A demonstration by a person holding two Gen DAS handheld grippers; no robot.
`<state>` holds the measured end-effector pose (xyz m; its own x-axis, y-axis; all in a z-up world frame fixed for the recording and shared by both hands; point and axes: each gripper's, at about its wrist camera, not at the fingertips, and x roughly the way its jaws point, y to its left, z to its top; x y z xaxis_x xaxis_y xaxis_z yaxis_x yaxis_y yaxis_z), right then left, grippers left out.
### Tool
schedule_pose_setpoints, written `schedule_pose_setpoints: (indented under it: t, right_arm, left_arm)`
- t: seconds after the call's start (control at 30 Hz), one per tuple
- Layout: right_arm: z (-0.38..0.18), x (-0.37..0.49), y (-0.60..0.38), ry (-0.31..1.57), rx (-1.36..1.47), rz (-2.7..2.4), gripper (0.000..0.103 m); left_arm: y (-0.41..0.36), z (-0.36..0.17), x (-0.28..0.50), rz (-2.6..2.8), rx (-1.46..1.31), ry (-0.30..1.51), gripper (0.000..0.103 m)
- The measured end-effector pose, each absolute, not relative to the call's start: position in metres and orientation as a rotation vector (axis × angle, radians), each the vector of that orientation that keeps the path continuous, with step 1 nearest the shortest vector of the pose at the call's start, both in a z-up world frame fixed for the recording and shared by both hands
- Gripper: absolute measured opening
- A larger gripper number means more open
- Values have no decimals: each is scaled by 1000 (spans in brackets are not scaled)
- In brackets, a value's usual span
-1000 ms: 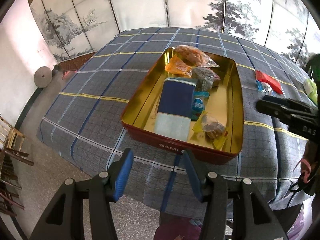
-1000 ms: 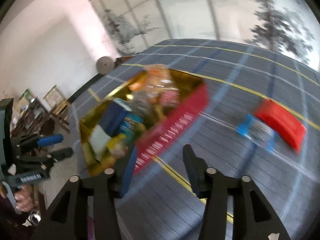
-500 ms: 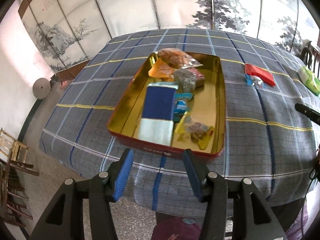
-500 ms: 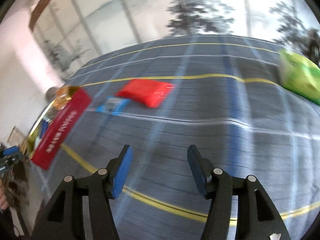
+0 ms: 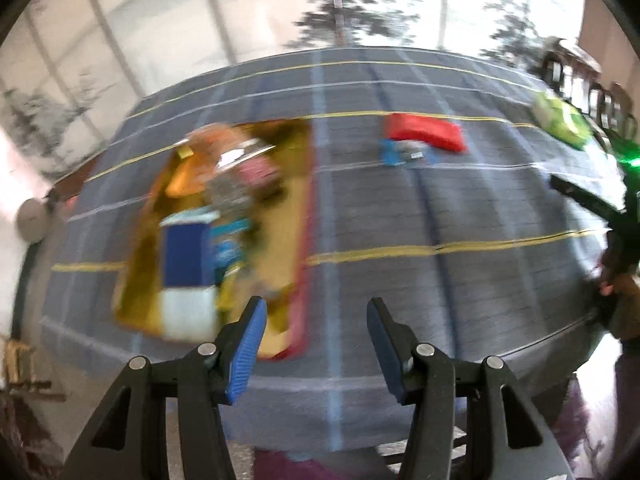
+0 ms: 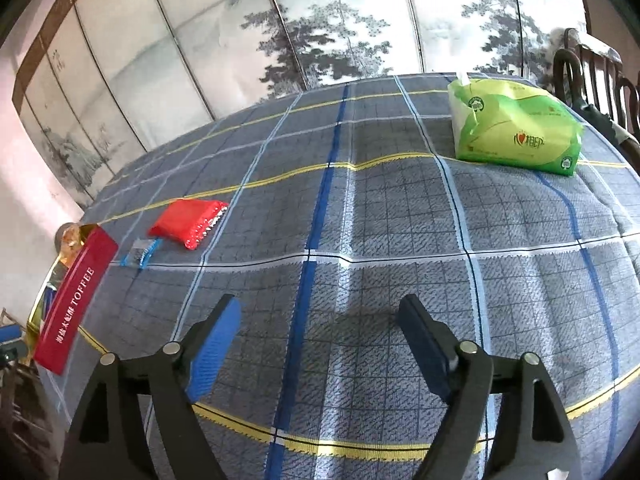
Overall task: Organize snacks
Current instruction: 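Move the left gripper to the blue-and-clear candy and grasp it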
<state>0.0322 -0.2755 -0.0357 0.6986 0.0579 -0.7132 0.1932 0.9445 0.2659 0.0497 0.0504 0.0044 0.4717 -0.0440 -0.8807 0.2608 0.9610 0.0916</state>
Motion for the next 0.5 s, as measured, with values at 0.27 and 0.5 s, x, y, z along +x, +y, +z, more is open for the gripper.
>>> schedule_pose_setpoints:
  t: [0.27, 0.5]
  right_arm:
    - [-31, 26, -277, 740, 381, -9, 89]
    - [-30, 27, -274, 731, 381, 62, 90]
  left_arm:
    - [-14, -16, 124, -370, 165, 1139, 53]
    - [-6, -61, 203, -342, -403, 1376, 53]
